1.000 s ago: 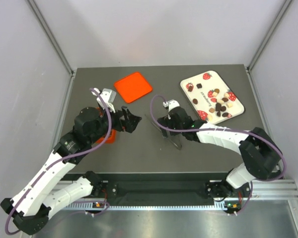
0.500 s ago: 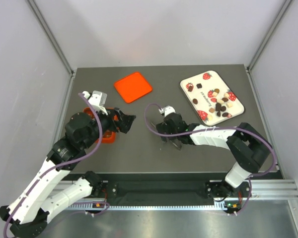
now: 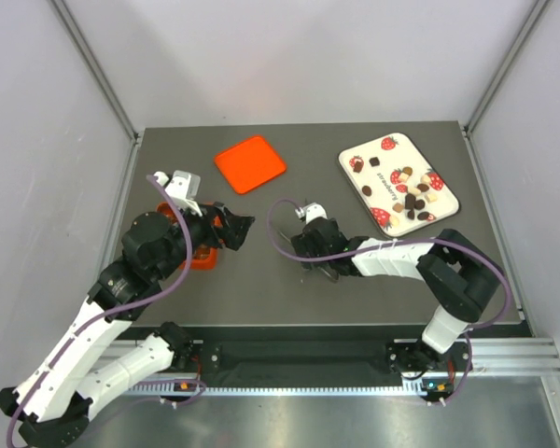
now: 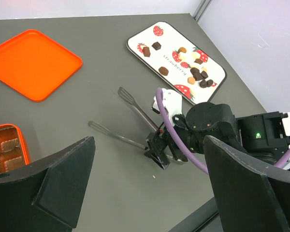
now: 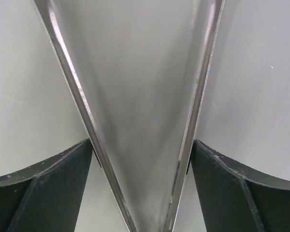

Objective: Pack the chocolate

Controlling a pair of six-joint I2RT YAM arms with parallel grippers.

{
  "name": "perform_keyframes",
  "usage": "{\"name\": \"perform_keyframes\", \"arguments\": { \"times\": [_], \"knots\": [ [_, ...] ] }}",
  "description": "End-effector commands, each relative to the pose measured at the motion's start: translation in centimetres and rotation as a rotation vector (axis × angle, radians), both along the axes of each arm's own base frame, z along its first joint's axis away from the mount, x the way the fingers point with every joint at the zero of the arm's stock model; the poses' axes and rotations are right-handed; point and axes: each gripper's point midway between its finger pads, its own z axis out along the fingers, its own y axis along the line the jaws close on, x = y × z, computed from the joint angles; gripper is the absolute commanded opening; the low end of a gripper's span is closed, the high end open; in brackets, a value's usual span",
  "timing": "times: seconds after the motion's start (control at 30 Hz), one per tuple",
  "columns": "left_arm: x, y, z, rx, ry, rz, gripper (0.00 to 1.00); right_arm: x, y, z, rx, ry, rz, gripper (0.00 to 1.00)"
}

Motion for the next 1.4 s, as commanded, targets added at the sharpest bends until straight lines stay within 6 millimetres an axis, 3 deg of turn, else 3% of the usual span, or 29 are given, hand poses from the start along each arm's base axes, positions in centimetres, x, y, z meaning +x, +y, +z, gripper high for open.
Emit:
{"name": "perform_keyframes", "arguments": {
  "times": [0.0,0.2,0.3,0.47,0.5,0.6,0.73,0.97,1.17,1.37],
  "knots": [
    [0.4,0.3,1.3,-0.030,-0.050,0.020,0.98,-0.3,0.3,-0.7,-0.029,-0.005,-0.004,0.81],
    [0.2,0.3,1.5,-0.027,-0.049,0.020,0.98,-0.1,0.5,0.5,-0.012,-0.022,-0.004,0.70],
    [0.5,0.7,1.3,-0.020,-0.039,0.048,0.98,0.1,0.9,2.9,0.024,-0.041,0.001,0.64],
    [2.4,2.6,-1.6,0.034,0.066,0.214,0.97,0.0,1.1,6.6,0.057,-0.043,0.003,0.61],
    [2.6,2.2,-2.3,0.048,0.089,0.204,0.96,0.2,1.4,7.9,0.079,-0.049,0.000,0.61],
    [2.7,1.0,-3.2,0.047,0.132,0.159,0.95,-0.1,0.8,9.4,0.089,-0.022,-0.012,0.58],
    [2.6,0.4,-2.8,0.019,0.146,0.117,0.95,0.3,-0.3,11.4,0.120,-0.030,-0.022,0.58],
    [2.2,0.0,-0.6,-0.024,0.127,0.087,0.95,2.2,-4.3,15.9,0.197,-0.031,-0.104,0.55],
    [2.1,-1.1,-1.0,-0.025,0.128,0.029,0.96,4.2,-8.7,18.3,0.142,-0.064,-0.178,0.52],
    [2.1,-1.8,-1.6,-0.016,0.147,-0.005,0.96,8.7,-15.7,21.4,0.046,-0.140,-0.402,0.52]
  ]
}}
